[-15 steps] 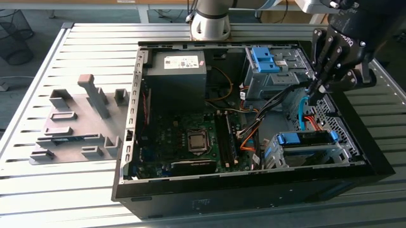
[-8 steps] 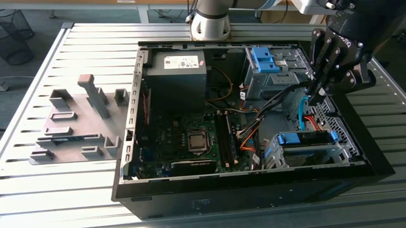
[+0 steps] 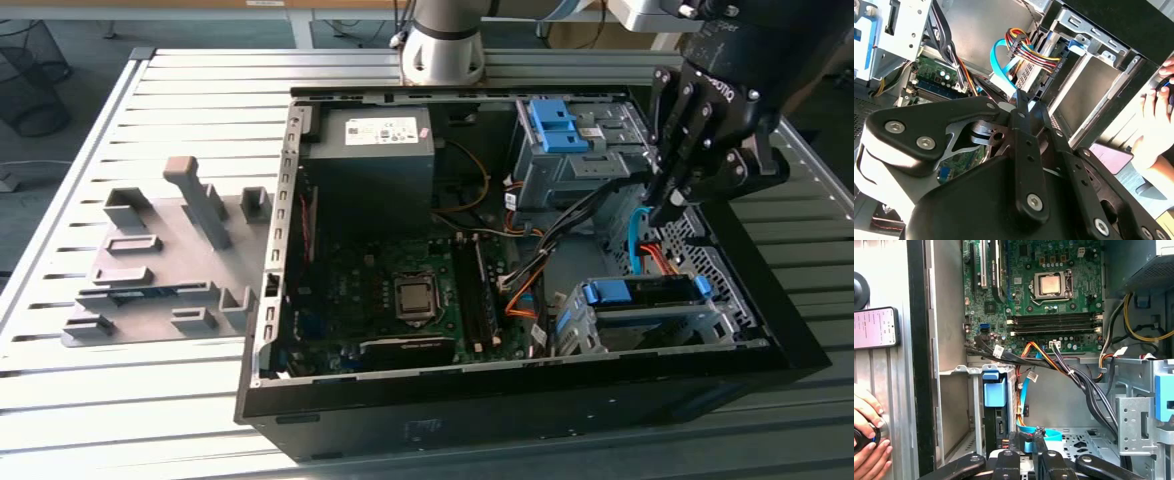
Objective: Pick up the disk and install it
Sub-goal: 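Insert the second disk wire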
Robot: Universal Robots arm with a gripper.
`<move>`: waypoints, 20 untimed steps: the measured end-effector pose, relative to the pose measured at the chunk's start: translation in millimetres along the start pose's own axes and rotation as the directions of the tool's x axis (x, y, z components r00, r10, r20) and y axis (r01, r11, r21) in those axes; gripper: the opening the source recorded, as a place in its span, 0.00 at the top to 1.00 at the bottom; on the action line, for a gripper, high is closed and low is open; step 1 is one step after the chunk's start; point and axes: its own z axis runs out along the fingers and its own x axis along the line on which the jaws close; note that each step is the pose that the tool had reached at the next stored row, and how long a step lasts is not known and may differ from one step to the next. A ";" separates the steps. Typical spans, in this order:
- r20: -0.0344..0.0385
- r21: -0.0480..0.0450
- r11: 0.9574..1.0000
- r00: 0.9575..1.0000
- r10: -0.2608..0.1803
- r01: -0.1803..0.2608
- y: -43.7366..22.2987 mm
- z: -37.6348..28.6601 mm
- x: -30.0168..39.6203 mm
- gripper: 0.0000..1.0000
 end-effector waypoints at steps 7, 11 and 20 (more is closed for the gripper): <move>-0.022 0.004 1.000 1.000 0.000 0.000 0.2 3.5 -1.4 0.75; -0.029 0.008 1.000 1.000 0.000 0.000 0.3 7.7 -1.8 0.75; -0.047 0.015 1.000 0.999 0.001 0.000 0.0 11.9 -2.3 0.83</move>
